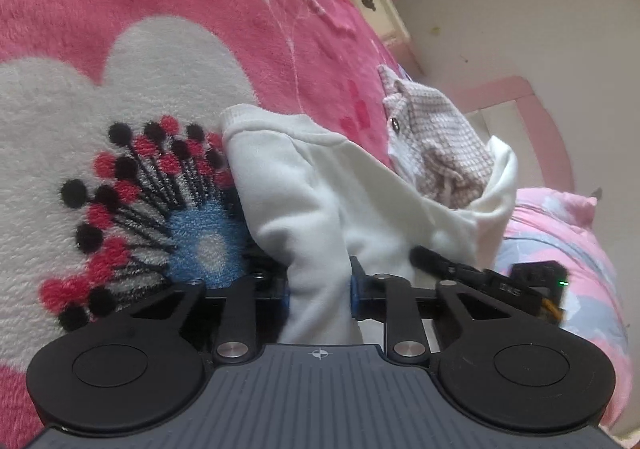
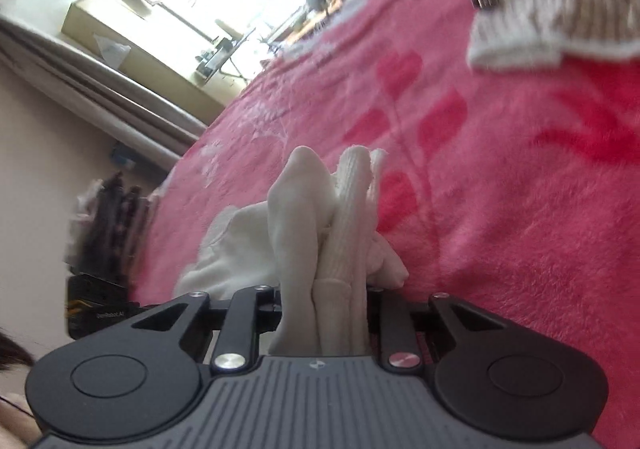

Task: Fold clothes
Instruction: 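Grasp the folded shirt's other end with the right gripper while the left gripper holds its edge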

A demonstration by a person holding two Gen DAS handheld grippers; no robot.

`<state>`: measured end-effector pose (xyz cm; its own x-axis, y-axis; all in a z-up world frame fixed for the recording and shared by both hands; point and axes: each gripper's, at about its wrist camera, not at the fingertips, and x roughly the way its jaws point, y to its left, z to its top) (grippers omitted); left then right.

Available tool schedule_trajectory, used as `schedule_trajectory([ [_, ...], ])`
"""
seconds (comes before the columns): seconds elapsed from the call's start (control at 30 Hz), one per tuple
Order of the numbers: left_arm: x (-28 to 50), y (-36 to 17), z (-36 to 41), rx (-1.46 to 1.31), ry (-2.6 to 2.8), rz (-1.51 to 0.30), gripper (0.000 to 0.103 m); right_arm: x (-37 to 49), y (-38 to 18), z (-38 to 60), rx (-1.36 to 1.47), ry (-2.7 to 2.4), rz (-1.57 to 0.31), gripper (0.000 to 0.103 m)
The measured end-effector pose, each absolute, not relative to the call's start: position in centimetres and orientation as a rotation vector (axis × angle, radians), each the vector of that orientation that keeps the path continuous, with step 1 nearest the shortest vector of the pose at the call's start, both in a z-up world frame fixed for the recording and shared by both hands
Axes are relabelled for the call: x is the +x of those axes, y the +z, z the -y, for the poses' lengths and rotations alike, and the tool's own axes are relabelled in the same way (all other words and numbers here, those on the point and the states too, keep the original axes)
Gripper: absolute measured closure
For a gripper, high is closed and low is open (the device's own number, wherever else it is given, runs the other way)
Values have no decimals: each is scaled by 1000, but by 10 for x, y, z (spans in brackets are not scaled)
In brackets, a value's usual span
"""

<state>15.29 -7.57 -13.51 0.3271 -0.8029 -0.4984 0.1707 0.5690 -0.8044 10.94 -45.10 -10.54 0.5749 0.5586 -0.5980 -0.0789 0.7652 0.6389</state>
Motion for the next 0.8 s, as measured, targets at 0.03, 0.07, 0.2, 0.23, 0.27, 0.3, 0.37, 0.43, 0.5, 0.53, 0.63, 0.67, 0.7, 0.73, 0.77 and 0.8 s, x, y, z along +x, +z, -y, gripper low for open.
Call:
schedule_trajectory([
  [0.03,150,-131,77,-708,-713,-1036,85,104,-99,447,569,391,-872,80],
  [0.07,148,-126,78,-696,-712,-1021,85,100,-93,442,537,382,-857,80],
  [0.2,134,-102,78,-652,-720,-957,86,77,-62,424,438,364,-805,81],
  [0.23,130,-95,78,-638,-722,-940,86,72,-54,420,419,358,-789,81],
  [0.27,125,-88,77,-619,-725,-918,86,66,-47,416,404,353,-774,81],
  [0.3,118,-79,77,-595,-730,-893,86,59,-40,412,392,345,-756,81],
  [0.37,105,-62,79,-547,-736,-845,86,45,-27,403,372,326,-718,81],
  [0.43,89,-48,78,-504,-736,-799,86,31,-12,392,342,306,-681,81],
  [0.5,73,-34,77,-464,-735,-754,86,17,2,379,310,282,-641,81],
  [0.53,66,-29,76,-452,-734,-734,86,9,8,374,298,271,-620,81],
  [0.63,45,-14,67,-441,-727,-686,86,-14,26,359,271,248,-564,81],
  [0.67,39,-9,63,-438,-721,-671,86,-22,31,354,265,245,-545,81],
  [0.7,34,-5,59,-438,-717,-659,86,-29,36,349,261,245,-530,81],
  [0.73,29,1,54,-436,-710,-646,87,-35,41,344,257,247,-516,81],
  [0.77,24,6,48,-433,-702,-631,87,-42,45,340,252,247,-502,81],
  [0.8,19,12,42,-429,-693,-616,87,-48,50,334,252,251,-487,81],
])
